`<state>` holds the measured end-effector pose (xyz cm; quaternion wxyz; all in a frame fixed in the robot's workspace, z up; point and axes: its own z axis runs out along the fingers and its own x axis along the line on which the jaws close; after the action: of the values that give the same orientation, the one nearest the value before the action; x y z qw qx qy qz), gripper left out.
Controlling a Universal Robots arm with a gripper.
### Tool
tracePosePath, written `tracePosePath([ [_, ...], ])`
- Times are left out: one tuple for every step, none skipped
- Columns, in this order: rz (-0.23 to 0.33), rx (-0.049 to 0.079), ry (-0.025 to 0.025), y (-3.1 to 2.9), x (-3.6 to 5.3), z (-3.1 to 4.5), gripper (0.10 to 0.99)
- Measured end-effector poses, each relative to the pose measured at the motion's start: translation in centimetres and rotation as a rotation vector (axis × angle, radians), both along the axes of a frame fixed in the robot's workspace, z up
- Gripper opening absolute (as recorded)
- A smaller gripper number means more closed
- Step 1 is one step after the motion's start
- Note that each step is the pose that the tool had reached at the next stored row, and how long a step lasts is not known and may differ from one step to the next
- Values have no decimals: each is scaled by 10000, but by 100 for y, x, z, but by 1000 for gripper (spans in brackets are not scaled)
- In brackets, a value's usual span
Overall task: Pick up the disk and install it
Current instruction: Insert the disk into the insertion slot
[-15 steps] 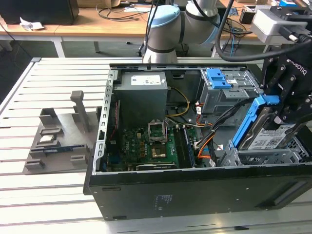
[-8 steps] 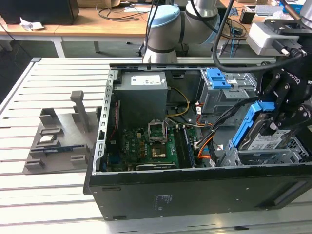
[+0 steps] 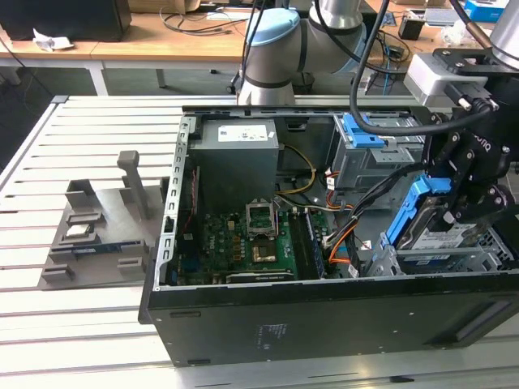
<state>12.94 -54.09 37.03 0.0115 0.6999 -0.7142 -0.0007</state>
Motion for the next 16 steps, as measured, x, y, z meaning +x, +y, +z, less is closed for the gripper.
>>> tracePosePath([
  [0,-1,0,0,0,-17,365],
  [0,-1,0,0,0,-19,365],
  [0,-3,0,0,0,-19,365],
  [0,-4,0,0,0,-19,365],
  [0,-4,0,0,0,-20,365],
  [0,-2,0,0,0,-22,365],
  [0,-1,0,0,0,-22,365],
  [0,-1,0,0,0,-23,376],
  [0,-4,0,0,0,-23,376],
  [0,-2,0,0,0,-24,376],
  [0,-2,1,0,0,-24,439],
  [-1,-1,1,0,0,-26,439],
  [0,-1,0,0,0,-26,439],
  [0,-3,0,0,0,-26,439],
  [0,-2,0,0,0,-27,439],
  [0,-1,0,0,0,-28,424],
])
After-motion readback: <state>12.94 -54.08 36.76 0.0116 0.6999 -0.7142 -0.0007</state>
